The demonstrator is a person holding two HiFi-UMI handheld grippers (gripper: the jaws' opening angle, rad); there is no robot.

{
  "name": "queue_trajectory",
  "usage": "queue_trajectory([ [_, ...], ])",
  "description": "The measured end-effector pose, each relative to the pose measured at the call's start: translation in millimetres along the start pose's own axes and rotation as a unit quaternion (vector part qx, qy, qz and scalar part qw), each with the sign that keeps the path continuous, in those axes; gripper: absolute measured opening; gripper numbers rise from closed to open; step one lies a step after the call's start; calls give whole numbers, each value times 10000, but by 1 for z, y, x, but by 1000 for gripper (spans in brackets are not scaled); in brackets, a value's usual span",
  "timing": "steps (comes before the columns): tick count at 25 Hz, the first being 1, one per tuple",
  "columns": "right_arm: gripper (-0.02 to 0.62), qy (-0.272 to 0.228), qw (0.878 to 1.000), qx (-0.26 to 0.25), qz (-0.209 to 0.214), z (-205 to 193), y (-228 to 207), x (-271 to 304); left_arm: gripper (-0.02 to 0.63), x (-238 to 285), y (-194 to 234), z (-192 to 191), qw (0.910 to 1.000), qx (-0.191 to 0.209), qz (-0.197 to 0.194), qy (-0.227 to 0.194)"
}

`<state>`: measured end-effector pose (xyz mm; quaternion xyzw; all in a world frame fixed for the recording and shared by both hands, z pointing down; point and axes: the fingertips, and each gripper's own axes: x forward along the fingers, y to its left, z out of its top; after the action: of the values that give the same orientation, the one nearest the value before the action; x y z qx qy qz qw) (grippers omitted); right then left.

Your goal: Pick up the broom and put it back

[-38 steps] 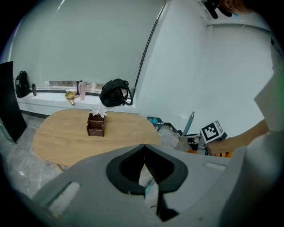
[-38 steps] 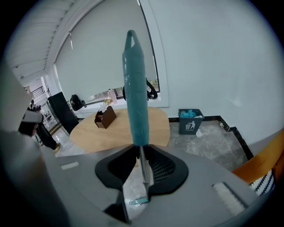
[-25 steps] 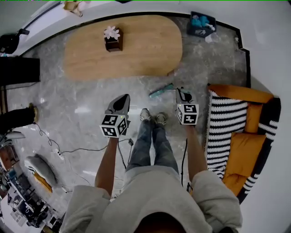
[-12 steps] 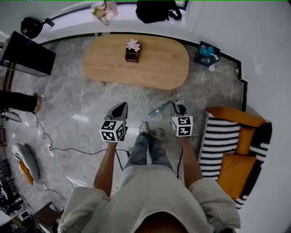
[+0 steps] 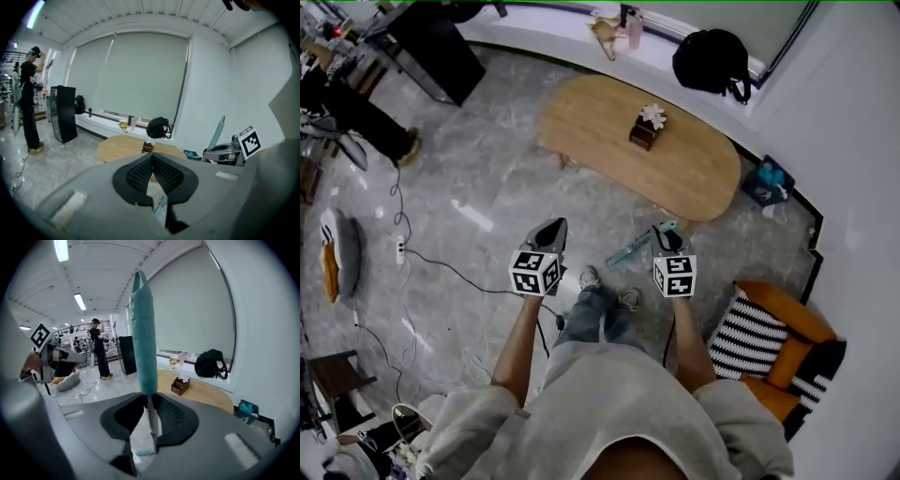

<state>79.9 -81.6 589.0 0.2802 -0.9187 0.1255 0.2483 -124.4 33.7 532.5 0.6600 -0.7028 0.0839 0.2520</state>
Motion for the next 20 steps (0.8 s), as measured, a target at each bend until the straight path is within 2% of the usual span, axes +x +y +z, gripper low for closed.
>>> queue_trajectory([
  [5,87,-76,9970,-404,660,35,71,37,3,-50,57,3,9975,-268,592,-282],
  [11,87,-162,9906,-664,1186,82,153,86,3,-106,137,4,9905,-578,1132,-523],
  [20,87,-259,9879,-716,1348,130,248,146,3,-163,253,6,9842,-744,1431,-725],
])
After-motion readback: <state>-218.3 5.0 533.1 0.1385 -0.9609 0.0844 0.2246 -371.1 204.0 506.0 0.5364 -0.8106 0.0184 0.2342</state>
